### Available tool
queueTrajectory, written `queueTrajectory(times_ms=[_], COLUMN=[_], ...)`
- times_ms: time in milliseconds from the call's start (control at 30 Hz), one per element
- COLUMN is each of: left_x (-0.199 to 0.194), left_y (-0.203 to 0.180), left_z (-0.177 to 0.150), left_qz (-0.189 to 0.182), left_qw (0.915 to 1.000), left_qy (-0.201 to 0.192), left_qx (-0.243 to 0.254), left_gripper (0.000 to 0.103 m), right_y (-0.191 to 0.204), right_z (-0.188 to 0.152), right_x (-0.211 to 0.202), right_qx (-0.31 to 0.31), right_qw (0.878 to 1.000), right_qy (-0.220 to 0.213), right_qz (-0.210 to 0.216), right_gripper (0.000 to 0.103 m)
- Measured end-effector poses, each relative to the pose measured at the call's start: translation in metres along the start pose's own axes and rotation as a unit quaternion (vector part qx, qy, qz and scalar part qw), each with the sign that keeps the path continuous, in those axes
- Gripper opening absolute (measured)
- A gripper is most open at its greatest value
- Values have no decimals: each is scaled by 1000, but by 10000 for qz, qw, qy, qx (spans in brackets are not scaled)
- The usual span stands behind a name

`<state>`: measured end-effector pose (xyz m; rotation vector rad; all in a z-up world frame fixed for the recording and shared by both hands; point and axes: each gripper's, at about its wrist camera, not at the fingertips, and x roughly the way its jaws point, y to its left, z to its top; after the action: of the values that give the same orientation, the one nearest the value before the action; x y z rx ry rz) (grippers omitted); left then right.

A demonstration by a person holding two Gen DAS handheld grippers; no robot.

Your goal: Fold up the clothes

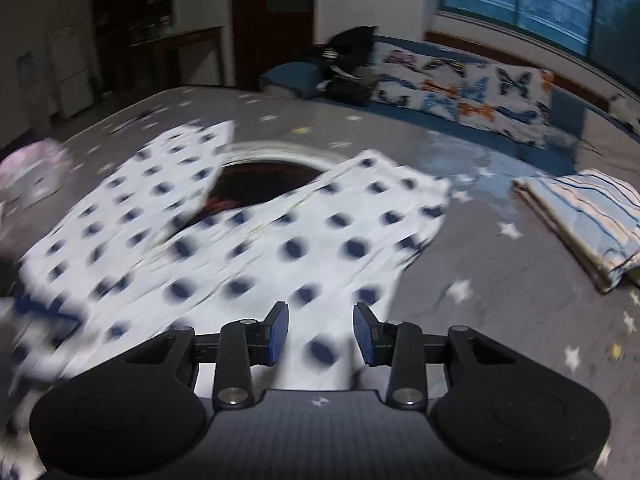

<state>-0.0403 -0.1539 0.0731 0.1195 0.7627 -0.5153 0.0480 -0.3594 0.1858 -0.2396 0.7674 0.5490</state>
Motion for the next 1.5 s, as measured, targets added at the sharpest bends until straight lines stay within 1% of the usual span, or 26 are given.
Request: queueTrajectory(times_ms=[167, 300, 467, 700, 767, 800, 833, 933, 1067, 1133, 1200, 1500], left_x=[14, 26, 32, 33, 33, 33, 34, 36, 38, 42, 45, 55], left_y=[-14, -21, -22, -20, -20, -21, -21, -21, -23, -25, -26, -38], left_z=[2, 1, 0, 1, 1, 1, 1, 2, 3, 4, 6, 6], left_qz=[-452, -741, -903, -1110, -1155, -1185, -1215, -1321, -1519, -1606, -1703, -2104], left_qw=[9989, 9969, 9954, 9934, 9929, 9925, 9922, 9908, 9878, 9864, 9847, 9766], left_qy=[98, 240, 292, 286, 281, 279, 281, 297, 322, 324, 327, 343], left_qx=[74, 113, 135, 74, 86, 82, 84, 91, 108, 147, 154, 283], left_gripper=[50, 49, 48, 49, 49, 49, 49, 49, 49, 50, 53, 55], right_y=[-40, -62, -86, -97, -96, -95, -95, -93, -96, -101, -105, -123], right_z=[32, 47, 63, 79, 82, 83, 83, 84, 84, 83, 83, 80], right_x=[41, 72, 104, 131, 134, 135, 136, 134, 128, 125, 122, 106], right_qx=[381, 543, 870, 920, 879, 833, 788, 682, 582, 534, 487, 223], right_qw=[9988, 9972, 9943, 9936, 9939, 9941, 9943, 9942, 9929, 9917, 9903, 9834], right_qy=[62, 165, 185, 123, 109, 104, 91, 52, -21, -29, -37, -36], right_qz=[-303, -496, -580, -644, -663, -686, -707, -829, -1042, -1173, -1303, -1799], right_gripper=[36, 36, 36, 36, 32, 23, 18, 9, 6, 6, 6, 5])
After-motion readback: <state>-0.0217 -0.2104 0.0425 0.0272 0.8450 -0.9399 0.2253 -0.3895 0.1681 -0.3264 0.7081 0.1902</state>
